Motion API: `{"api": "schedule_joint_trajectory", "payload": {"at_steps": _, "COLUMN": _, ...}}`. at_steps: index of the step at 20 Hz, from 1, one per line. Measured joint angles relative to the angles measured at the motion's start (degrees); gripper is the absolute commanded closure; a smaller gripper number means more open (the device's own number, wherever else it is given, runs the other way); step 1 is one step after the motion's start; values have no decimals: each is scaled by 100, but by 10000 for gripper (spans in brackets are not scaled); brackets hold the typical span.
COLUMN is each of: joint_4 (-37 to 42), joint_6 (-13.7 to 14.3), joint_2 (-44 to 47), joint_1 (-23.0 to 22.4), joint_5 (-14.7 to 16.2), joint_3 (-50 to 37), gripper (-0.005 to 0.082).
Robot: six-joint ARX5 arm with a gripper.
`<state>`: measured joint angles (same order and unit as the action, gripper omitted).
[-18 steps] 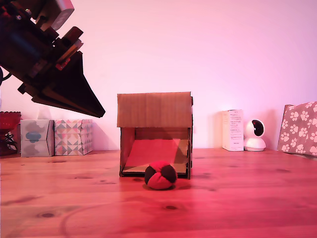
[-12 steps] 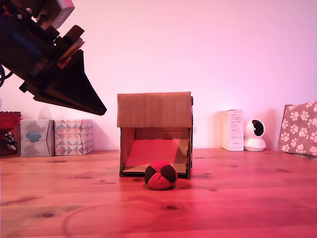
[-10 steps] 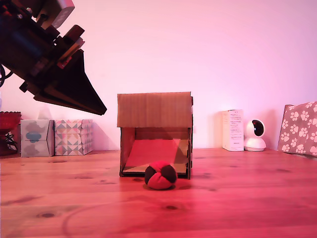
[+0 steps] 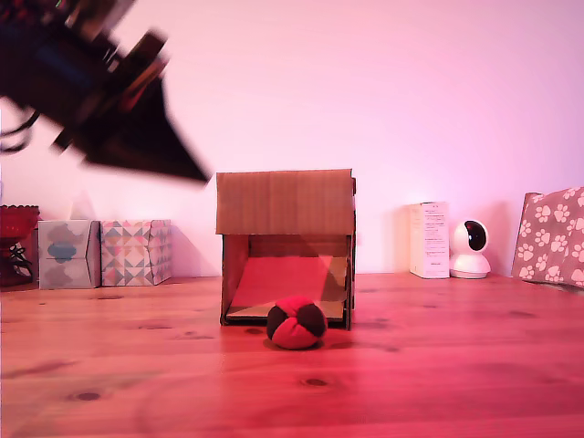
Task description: Drop the footbag into the cardboard dice tower
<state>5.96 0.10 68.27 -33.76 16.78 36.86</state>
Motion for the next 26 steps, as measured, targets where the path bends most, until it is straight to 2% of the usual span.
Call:
{"api": "schedule_joint_trajectory", "payload": {"at_steps": 4, "joint_4": 682, "joint_6": 0, "joint_2": 118, "joint_1": -275, "joint_5": 11, "joint_3": 4, "gripper": 789}}
{"api": "schedule_joint_trajectory", "payload": {"at_steps": 6, "joint_4": 1005, "joint_6": -122, "joint_2": 490, "joint_1": -372, "joint_5": -81, "joint_3": 22, "gripper": 789}}
{"api": "schedule_joint_trajectory", "payload": {"at_steps": 8, "joint_4": 1331, "joint_6": -297, "joint_2": 968, "joint_1": -435, "joint_5": -352, "joint_3": 26, "gripper": 789}}
{"api": "schedule_joint_trajectory", "payload": {"at_steps": 10, "joint_4": 1648, "joint_6": -595, "joint_2": 1360, "joint_1": -492, "joint_5": -608, "joint_3": 26, "gripper": 789}}
{"api": "schedule_joint_trajectory", "payload": {"at_steps": 12, "joint_4": 1886, "joint_6": -734, "joint_2": 1567, "joint_1": -518, "joint_5": -793, "joint_3": 26, "gripper": 789}}
{"api": "schedule_joint_trajectory", "payload": {"at_steps": 17, "joint_4": 1899, "joint_6": -769, "joint_2": 2022, "joint_1": -518, "joint_5": -835, "joint_3": 26, "gripper": 785}}
{"api": "schedule_joint_trajectory", "payload": {"at_steps": 18, "joint_4": 1869, "joint_6": -769, "joint_2": 2065, "joint_1": -522, "joint_5": -831, "joint_3": 26, "gripper": 761}}
{"api": "schedule_joint_trajectory", "payload": {"at_steps": 19, "joint_4": 1864, "joint_6": -772, "joint_2": 2076, "joint_1": -522, "joint_5": -833, "joint_3": 26, "gripper": 671}}
{"api": "schedule_joint_trajectory", "payload": {"at_steps": 20, "joint_4": 1867, "joint_6": -769, "joint_2": 2076, "joint_1": -522, "joint_5": -831, "joint_3": 26, "gripper": 443}}
{"api": "schedule_joint_trajectory", "payload": {"at_steps": 21, "joint_4": 1864, "joint_6": -769, "joint_2": 2076, "joint_1": -522, "joint_5": -833, "joint_3": 26, "gripper": 174}}
{"api": "schedule_joint_trajectory", "payload": {"at_steps": 22, "joint_4": 1869, "joint_6": -769, "joint_2": 2076, "joint_1": -522, "joint_5": -863, "joint_3": 26, "gripper": -30}}
{"api": "schedule_joint_trajectory", "payload": {"at_steps": 24, "joint_4": 1875, "joint_6": -748, "joint_2": 2076, "joint_1": -522, "joint_5": -1021, "joint_3": 26, "gripper": 23}}
{"api": "schedule_joint_trajectory", "payload": {"at_steps": 26, "joint_4": 1899, "joint_6": -743, "joint_2": 2076, "joint_1": -522, "joint_5": -1091, "joint_3": 26, "gripper": 23}}
